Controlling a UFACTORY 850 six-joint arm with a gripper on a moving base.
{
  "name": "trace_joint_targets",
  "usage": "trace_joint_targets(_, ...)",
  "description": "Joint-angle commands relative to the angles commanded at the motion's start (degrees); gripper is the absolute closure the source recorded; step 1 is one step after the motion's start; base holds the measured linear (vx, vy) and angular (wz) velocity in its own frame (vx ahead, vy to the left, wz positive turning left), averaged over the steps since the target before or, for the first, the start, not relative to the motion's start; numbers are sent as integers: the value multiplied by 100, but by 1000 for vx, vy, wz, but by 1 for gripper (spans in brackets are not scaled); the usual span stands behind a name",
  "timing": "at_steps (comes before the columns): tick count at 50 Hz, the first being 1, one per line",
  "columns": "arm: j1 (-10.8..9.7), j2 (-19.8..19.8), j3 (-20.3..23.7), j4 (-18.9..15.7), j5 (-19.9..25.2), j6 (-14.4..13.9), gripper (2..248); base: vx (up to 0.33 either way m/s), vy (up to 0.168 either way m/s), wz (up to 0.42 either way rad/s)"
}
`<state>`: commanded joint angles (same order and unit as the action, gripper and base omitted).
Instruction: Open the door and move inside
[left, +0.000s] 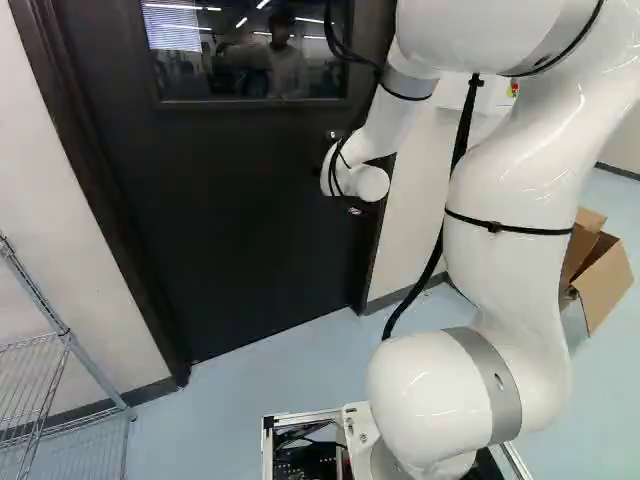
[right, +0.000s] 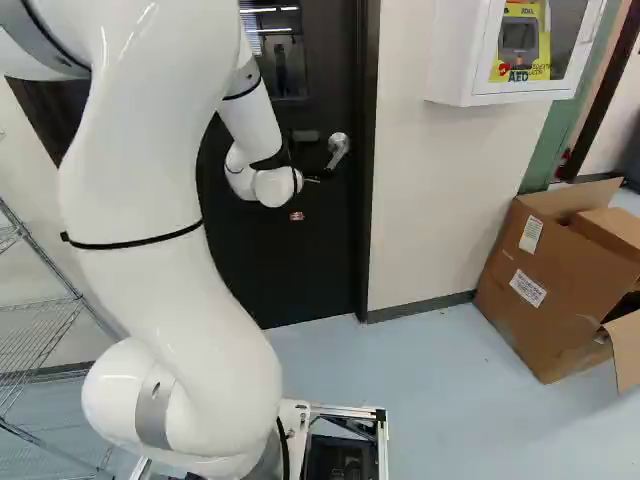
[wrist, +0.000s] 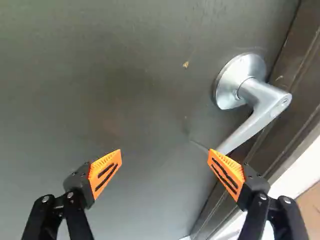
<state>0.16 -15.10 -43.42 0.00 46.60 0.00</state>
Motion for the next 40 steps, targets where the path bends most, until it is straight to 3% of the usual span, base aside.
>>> trace_joint_targets(24,0,-207,-7,0,0,0,3,0,0,-1)
trace_joint_targets(40,0,-38,139,0,0,0,3,0,0,0)
